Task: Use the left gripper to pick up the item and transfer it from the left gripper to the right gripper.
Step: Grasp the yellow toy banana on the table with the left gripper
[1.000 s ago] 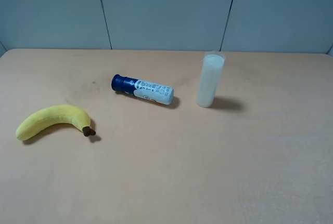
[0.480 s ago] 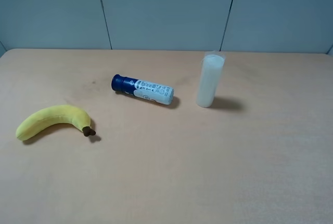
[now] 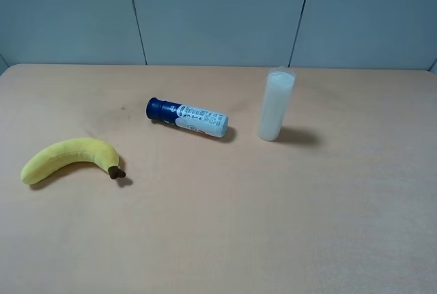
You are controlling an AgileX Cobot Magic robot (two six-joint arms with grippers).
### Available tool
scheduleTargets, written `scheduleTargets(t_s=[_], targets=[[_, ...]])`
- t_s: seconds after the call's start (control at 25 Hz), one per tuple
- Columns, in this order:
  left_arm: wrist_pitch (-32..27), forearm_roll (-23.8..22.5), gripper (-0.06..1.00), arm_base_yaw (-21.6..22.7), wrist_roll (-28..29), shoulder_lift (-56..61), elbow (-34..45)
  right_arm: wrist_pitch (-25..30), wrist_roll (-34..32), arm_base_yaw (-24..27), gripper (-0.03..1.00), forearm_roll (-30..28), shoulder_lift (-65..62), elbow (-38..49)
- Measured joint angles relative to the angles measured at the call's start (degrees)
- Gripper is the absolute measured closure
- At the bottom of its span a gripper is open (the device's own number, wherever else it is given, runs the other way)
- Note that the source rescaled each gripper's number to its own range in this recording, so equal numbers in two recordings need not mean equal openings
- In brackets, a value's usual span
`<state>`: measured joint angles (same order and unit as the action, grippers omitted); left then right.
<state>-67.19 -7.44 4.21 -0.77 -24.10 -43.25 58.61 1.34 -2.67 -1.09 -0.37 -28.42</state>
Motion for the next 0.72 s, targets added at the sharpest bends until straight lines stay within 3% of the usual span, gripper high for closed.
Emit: scheduleTargets(t_s=[0.36, 0.72], targets=[[1.22, -0.52, 0.1, -4.11, -5.53, -23.45, -5.2, 0.0, 0.0, 0.0, -0.03, 0.0, 0.0, 0.0], [7.57, -1.46, 0.1, -4.51, -10.14, -38.97, -5.2, 0.0, 0.0, 0.0, -0.03, 0.0, 0.0, 0.0]])
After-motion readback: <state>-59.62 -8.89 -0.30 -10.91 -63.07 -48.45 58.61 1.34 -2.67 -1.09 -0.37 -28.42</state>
